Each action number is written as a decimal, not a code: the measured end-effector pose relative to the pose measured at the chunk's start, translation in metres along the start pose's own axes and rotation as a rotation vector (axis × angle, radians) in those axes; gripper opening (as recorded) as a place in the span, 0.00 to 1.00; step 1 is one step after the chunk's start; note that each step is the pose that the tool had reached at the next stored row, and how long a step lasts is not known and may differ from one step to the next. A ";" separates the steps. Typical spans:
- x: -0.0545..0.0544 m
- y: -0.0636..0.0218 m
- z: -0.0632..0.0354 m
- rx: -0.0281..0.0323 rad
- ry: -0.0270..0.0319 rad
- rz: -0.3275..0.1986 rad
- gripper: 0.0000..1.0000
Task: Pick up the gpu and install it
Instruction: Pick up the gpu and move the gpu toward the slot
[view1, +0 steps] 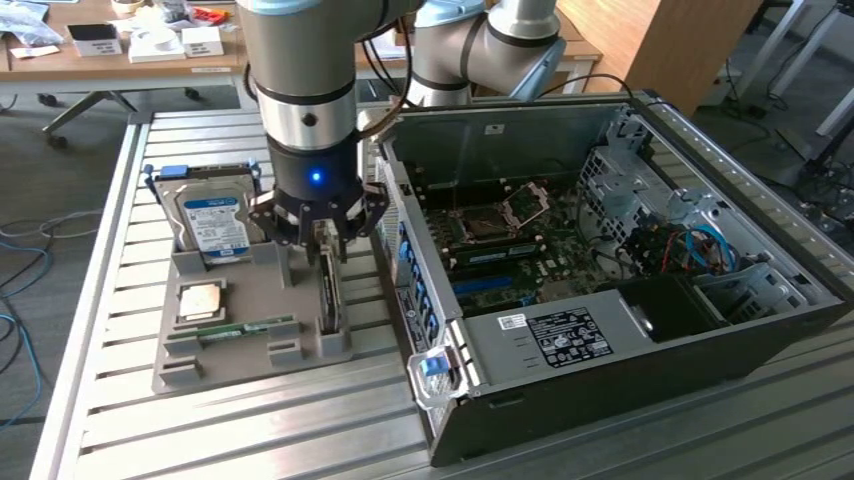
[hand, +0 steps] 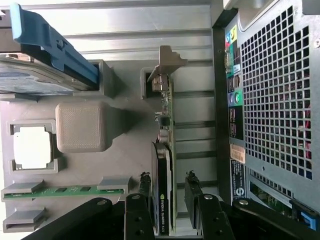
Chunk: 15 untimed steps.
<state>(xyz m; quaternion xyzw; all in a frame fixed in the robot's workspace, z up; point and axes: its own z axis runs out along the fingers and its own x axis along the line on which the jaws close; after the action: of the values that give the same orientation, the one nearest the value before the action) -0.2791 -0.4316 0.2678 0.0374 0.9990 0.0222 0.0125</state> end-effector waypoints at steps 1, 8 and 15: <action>0.000 -0.0001 0.0014 0.0000 0.0000 0.000 0.42; 0.000 -0.0003 0.0074 0.0000 0.0000 0.000 0.42; 0.000 -0.0007 0.0141 0.0001 0.0000 0.000 0.42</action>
<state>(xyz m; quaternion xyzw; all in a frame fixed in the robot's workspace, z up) -0.2791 -0.4316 0.2537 0.0374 0.9990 0.0221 0.0125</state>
